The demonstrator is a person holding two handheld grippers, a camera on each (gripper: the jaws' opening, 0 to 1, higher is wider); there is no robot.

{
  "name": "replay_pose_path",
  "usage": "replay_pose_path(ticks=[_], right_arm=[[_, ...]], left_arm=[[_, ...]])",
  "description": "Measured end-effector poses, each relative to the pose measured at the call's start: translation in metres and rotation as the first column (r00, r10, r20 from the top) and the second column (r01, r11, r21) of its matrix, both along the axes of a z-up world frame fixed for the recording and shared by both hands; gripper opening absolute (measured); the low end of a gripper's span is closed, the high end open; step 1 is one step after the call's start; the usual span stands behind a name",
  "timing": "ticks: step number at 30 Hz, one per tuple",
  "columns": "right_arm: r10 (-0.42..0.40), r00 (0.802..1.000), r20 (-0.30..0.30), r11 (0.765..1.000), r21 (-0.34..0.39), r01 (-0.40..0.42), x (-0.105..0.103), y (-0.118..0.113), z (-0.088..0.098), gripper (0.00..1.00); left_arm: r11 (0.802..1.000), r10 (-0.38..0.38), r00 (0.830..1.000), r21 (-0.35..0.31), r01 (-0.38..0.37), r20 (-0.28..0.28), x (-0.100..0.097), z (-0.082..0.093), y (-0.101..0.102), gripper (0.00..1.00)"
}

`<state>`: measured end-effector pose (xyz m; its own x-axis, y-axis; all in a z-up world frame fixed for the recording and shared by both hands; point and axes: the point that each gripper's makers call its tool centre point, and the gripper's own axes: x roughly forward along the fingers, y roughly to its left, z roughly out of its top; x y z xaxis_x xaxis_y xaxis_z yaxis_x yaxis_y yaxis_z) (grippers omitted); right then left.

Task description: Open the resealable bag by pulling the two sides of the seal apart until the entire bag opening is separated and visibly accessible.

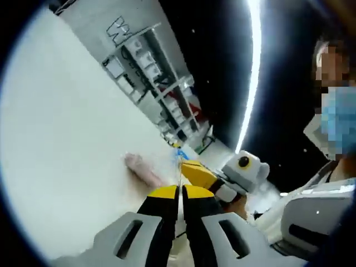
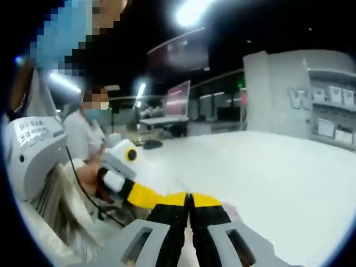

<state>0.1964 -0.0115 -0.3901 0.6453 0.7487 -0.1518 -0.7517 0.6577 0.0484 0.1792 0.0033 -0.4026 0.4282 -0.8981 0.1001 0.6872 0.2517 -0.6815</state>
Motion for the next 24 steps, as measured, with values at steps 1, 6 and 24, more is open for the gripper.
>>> replay_pose_path(ticks=[1, 6, 24], right_arm=[[-0.007, 1.0, 0.0, 1.0, 0.015, 0.007, 0.001, -0.002, 0.002, 0.0], [-0.021, 1.0, -0.006, 0.998, 0.059, 0.022, 0.003, -0.004, 0.006, 0.0], [-0.049, 0.999, 0.002, 0.995, 0.091, 0.049, 0.006, -0.006, 0.01, 0.0]], left_arm=[[1.0, 0.015, 0.999, 0.002, -0.015, 0.032, 0.002, 0.004, 0.002, 0.13], [0.99, 0.12, 0.972, 0.055, -0.133, 0.201, 0.017, 0.014, 0.017, 0.28], [0.895, 0.298, 0.819, 0.154, -0.418, 0.49, 0.048, 0.025, 0.047, 1.0]])
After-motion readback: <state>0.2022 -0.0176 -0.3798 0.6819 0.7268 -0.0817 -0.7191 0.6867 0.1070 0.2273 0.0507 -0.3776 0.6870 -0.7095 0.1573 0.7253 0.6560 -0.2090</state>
